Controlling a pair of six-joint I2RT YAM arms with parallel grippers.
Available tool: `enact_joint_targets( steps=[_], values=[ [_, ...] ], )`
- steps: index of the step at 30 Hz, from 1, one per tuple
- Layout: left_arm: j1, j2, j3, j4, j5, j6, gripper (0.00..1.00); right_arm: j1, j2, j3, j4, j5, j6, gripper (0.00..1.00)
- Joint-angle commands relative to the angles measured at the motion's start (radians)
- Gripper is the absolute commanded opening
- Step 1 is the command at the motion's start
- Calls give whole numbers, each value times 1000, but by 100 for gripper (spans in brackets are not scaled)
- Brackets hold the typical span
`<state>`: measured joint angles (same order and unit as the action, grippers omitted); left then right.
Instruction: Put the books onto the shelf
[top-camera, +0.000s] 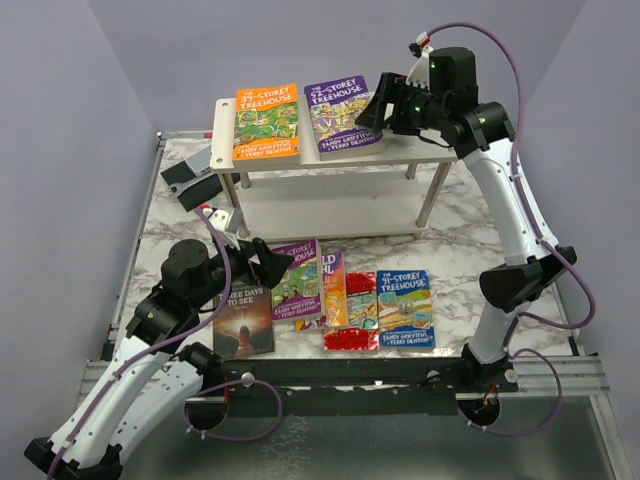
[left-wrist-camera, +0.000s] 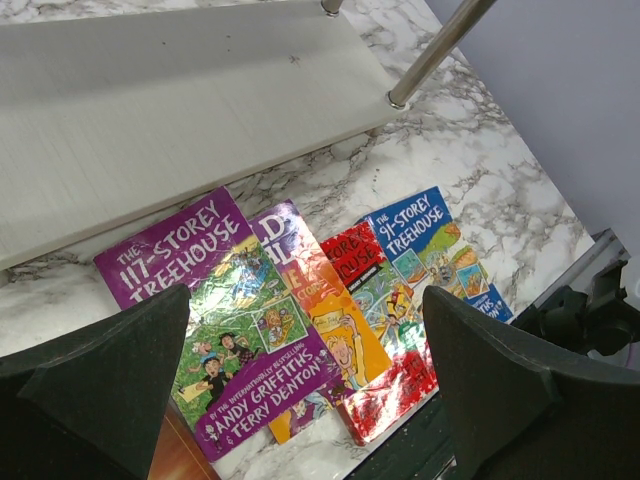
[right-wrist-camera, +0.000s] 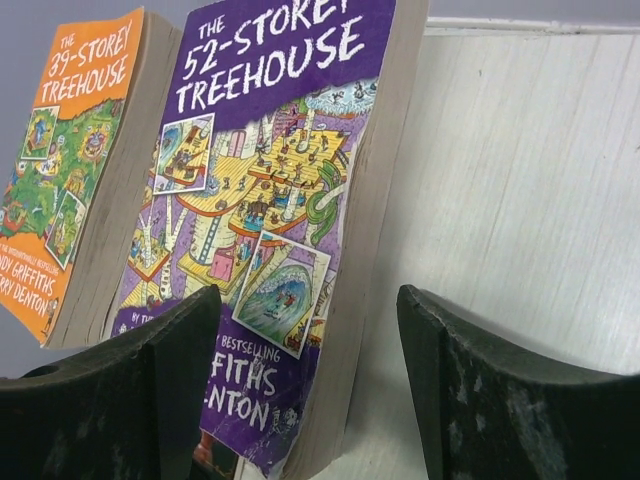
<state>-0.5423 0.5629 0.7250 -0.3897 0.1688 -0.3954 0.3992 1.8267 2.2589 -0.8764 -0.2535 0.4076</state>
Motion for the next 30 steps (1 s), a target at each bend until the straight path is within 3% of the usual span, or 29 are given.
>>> enact_joint_targets(
  steps=[1, 20, 30],
  values=[
    [7, -5, -13, 22, 25, 13, 99, 18, 48, 21, -38, -4, -27, 74],
    [10, -2, -15, 23, 29, 13, 99, 96, 34, -2, -50, 43, -55, 55],
    [12, -2, -14, 23, 29, 12, 99, 101, 17, -23, -54, 60, -69, 37]
  ],
)
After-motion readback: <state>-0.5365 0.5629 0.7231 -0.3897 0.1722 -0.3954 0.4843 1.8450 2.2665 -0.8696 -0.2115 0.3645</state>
